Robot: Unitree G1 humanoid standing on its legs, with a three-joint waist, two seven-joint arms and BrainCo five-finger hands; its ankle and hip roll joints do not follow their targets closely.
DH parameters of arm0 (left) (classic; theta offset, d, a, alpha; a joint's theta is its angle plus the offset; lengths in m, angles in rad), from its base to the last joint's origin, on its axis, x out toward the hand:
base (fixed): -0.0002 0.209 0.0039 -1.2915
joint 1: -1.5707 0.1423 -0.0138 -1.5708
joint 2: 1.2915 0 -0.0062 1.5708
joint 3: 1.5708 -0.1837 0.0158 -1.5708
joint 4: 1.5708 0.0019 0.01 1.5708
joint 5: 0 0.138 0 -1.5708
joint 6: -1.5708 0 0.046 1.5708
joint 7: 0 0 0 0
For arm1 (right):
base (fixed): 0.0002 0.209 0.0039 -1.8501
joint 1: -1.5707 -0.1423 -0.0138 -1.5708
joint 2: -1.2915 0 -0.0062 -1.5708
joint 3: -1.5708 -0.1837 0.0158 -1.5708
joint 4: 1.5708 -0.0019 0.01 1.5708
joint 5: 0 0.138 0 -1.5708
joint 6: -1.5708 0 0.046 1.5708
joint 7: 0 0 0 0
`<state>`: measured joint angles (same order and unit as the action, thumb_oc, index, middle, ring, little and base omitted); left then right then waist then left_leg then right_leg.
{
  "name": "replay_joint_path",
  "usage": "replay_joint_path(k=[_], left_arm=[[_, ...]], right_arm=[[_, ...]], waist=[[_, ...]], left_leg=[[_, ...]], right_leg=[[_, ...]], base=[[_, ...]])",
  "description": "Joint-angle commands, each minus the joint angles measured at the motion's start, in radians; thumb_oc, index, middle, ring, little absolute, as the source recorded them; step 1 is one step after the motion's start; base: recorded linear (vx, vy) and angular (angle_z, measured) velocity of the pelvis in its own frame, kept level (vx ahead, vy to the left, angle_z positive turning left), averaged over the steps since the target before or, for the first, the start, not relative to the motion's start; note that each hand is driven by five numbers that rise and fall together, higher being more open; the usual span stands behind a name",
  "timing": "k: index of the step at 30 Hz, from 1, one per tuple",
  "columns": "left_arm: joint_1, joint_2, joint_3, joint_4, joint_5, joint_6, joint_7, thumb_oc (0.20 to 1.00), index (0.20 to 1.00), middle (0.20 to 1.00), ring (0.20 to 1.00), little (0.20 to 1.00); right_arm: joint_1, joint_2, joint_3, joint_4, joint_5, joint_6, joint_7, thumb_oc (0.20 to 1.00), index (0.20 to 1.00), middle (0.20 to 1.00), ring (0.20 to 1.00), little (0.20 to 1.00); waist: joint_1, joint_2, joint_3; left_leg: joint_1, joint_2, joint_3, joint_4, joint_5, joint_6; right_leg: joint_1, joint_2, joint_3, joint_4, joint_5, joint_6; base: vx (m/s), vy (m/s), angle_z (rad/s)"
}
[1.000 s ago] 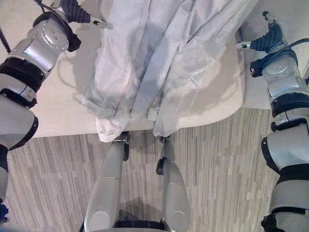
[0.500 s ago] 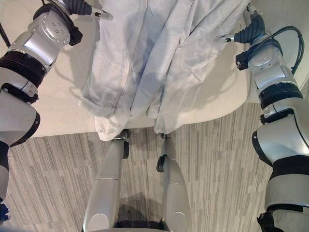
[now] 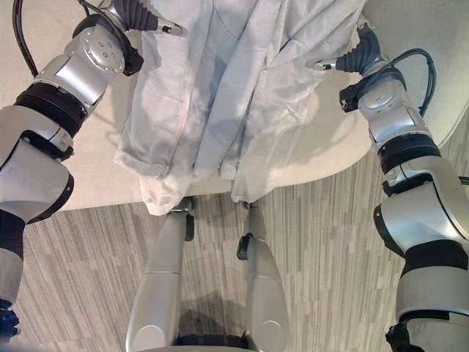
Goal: Hang the clothes on the sofa on the clothes rack.
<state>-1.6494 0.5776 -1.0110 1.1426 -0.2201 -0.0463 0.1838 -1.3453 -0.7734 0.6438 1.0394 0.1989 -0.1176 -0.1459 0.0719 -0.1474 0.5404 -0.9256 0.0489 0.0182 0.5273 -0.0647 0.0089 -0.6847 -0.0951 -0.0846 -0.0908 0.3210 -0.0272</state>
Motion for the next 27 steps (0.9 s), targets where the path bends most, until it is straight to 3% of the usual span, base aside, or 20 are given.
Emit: replay_joint_path(k=[1, 18, 23, 27], left_arm=[[-0.036, -0.029, 0.023, 0.001, -0.047, -0.045, 0.029, 0.200, 0.200, 0.200, 0.200, 0.200], [0.024, -0.003, 0.071, -0.165, -0.011, -0.046, 0.061, 0.200, 0.200, 0.200, 0.200, 0.200], [0.196, 0.121, 0.192, -0.422, 0.078, -0.025, 0.061, 0.200, 0.200, 0.200, 0.200, 0.200], [0.461, 0.231, 0.428, -0.690, 0.126, -0.010, 0.034, 0.200, 0.200, 0.200, 0.200, 0.200]], right_arm=[[0.030, -0.044, -0.061, -0.056, 0.011, -0.025, -0.026, 0.200, 0.200, 0.200, 0.200, 0.200], [0.209, -0.109, -0.223, -0.299, -0.055, -0.040, -0.080, 0.200, 0.200, 0.200, 0.200, 0.200], [0.411, -0.148, -0.378, -0.442, -0.088, -0.039, -0.084, 0.200, 0.200, 0.200, 0.200, 0.200], [0.582, -0.186, -0.503, -0.590, -0.144, -0.035, -0.078, 0.200, 0.200, 0.200, 0.200, 0.200]], waist=[[0.022, 0.073, -0.020], [-0.005, 0.078, -0.020], [0.011, 0.099, -0.020], [0.037, 0.126, -0.020]], left_leg=[[0.382, 0.085, -0.103, -0.615, 0.138, -0.117], [0.435, 0.085, -0.083, -0.615, 0.124, -0.119], [0.527, 0.081, -0.071, -0.615, 0.116, -0.114], [0.670, 0.072, -0.053, -0.615, 0.118, -0.093]], right_leg=[[0.142, -0.067, -0.005, 0.004, -0.188, 0.073], [0.187, -0.074, -0.008, 0.004, -0.186, 0.080], [0.276, -0.069, -0.011, 0.004, -0.190, 0.081], [0.413, -0.054, -0.014, 0.004, -0.211, 0.080]], base=[[0.00, 0.000, 0.00], [0.00, -0.005, 0.00], [0.02, -0.016, -0.01], [0.06, -0.011, -0.11]])
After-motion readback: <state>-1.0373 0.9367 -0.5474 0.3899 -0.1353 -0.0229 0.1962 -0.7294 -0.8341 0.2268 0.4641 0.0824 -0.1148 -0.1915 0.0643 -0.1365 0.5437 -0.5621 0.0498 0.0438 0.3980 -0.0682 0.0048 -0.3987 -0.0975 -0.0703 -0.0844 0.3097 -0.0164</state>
